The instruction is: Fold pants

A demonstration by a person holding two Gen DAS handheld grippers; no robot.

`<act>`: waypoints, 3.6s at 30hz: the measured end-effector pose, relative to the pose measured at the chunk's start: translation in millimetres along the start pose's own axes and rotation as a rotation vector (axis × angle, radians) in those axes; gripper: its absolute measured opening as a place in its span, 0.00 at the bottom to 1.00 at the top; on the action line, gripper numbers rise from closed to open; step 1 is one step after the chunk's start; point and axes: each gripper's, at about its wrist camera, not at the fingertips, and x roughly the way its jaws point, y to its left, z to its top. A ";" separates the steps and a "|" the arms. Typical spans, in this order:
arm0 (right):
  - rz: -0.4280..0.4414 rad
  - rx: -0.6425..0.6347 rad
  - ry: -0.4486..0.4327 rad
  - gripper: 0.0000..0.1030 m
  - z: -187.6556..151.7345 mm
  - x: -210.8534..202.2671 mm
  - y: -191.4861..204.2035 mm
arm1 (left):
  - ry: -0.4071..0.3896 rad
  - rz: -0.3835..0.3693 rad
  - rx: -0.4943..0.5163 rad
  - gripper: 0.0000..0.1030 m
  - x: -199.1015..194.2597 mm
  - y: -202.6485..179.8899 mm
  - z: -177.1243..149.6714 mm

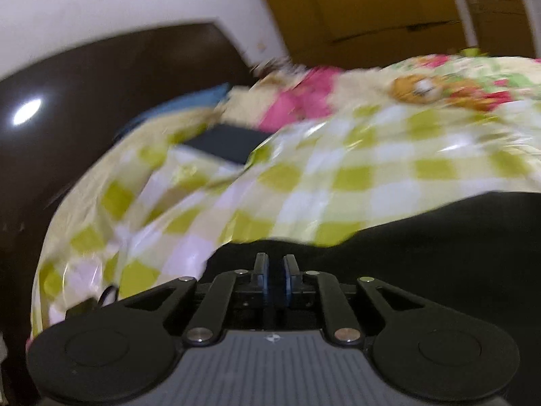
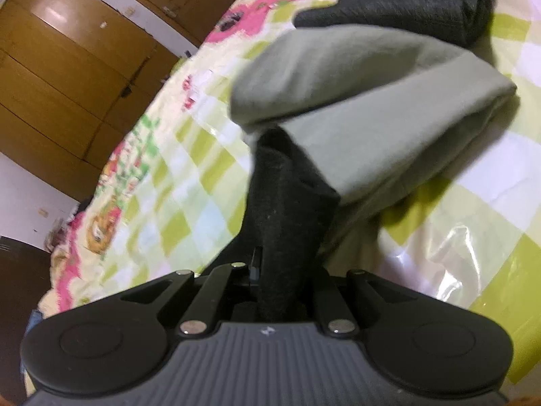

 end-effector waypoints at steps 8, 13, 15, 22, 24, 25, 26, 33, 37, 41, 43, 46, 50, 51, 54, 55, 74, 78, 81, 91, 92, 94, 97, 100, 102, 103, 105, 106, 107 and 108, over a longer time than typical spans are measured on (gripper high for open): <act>0.176 -0.181 -0.003 0.07 -11.5 -17.7 101.1 | -0.052 -0.333 0.046 0.42 -52.0 -52.0 -10.5; 0.296 -0.385 0.056 0.07 -52.0 -10.3 193.0 | -0.022 -0.334 0.007 0.42 -49.9 -24.9 -21.5; 0.339 -0.478 0.083 0.07 -74.1 -5.6 229.5 | -0.018 -0.305 -0.003 0.42 -51.1 -9.6 -30.3; 0.463 -0.719 0.235 0.07 -172.8 19.8 322.6 | 0.046 -0.267 -0.084 0.42 -45.2 39.8 -61.7; 0.481 -0.747 0.298 0.07 -203.9 35.5 338.5 | 0.053 -0.268 -0.097 0.42 -47.7 46.7 -70.6; 0.494 -0.752 0.333 0.07 -221.1 44.7 347.0 | 0.051 -0.269 -0.097 0.42 -49.9 49.8 -74.1; 0.505 -0.767 0.362 0.07 -237.7 52.8 355.8 | 0.048 -0.271 -0.097 0.42 -51.0 51.7 -77.2; 0.537 -0.929 0.506 0.07 -348.5 88.3 401.5 | 0.056 -0.290 -0.138 0.42 -47.8 64.5 -89.1; 0.547 -0.969 0.549 0.07 -388.8 97.5 413.5 | 0.055 -0.298 -0.155 0.43 -48.4 75.0 -96.2; 0.529 -0.996 0.570 0.08 -420.7 104.7 419.8 | 0.059 -0.300 -0.167 0.44 -50.0 84.2 -103.7; 0.507 -1.005 0.587 0.12 -434.2 109.6 421.2 | 0.057 -0.293 -0.169 0.44 -52.1 87.6 -106.1; 0.499 -1.006 0.628 0.22 -444.3 114.3 419.9 | 0.057 -0.291 -0.177 0.44 -54.4 93.7 -109.9; 0.513 -0.976 0.640 0.29 -449.6 114.7 418.0 | 0.063 -0.291 -0.181 0.44 -57.1 97.6 -113.4; 0.509 -0.976 0.640 0.29 -451.8 115.6 418.7 | 0.065 -0.289 -0.179 0.44 -57.9 97.8 -113.9; 0.502 -1.007 0.604 0.28 -456.4 111.7 420.9 | 0.072 -0.275 -0.178 0.44 -60.0 99.7 -114.6; 0.503 -1.027 0.590 0.27 -457.5 109.4 421.5 | 0.075 -0.276 -0.184 0.44 -60.0 101.6 -115.5; 0.691 -0.933 0.676 0.26 -444.5 78.3 408.9 | 0.102 -0.244 -0.184 0.46 -72.0 120.1 -125.2; 0.735 -1.017 0.579 0.39 -396.5 45.2 381.3 | 0.107 -0.235 -0.198 0.46 -78.6 129.4 -126.9; 0.652 -1.148 0.461 0.39 -374.2 35.2 361.4 | 0.074 -0.254 -0.236 0.46 -85.4 133.7 -114.4; 0.498 -1.259 0.453 0.39 -353.3 41.4 308.6 | 0.033 -0.331 -0.205 0.52 -35.8 107.6 -60.9; 0.496 -1.275 0.451 0.39 -353.6 41.5 305.6 | 0.058 -0.340 -0.203 0.52 -26.6 107.4 -58.1; 0.497 -1.281 0.459 0.39 -352.6 43.1 299.3 | 0.094 -0.343 -0.197 0.54 -15.1 104.9 -58.9; 0.504 -1.279 0.497 0.39 -355.5 49.6 293.6 | 0.147 -0.358 -0.170 0.54 -7.6 99.7 -63.2; 0.527 -1.282 0.491 0.39 -351.4 49.5 289.8 | 0.163 -0.355 -0.144 0.53 -8.5 97.8 -66.1; 0.525 -1.249 0.475 0.39 -336.7 53.1 290.7 | 0.154 -0.331 -0.098 0.46 -11.8 94.8 -63.8; 0.517 -1.240 0.457 0.39 -328.7 55.6 291.7 | 0.152 -0.323 -0.088 0.42 -12.9 94.6 -62.6; 0.476 -1.244 0.398 0.39 -305.7 65.3 293.5 | 0.155 -0.316 -0.088 0.37 -11.9 96.8 -59.5; 0.453 -1.248 0.372 0.39 -294.9 70.2 294.0 | 0.159 -0.318 -0.091 0.37 -11.0 97.5 -58.8; 0.435 -1.249 0.360 0.39 -282.5 77.0 295.2 | 0.164 -0.319 -0.093 0.37 -10.4 97.7 -58.6; 0.432 -1.252 0.365 0.39 -273.1 83.0 296.6 | 0.165 -0.319 -0.088 0.37 -9.2 97.3 -58.4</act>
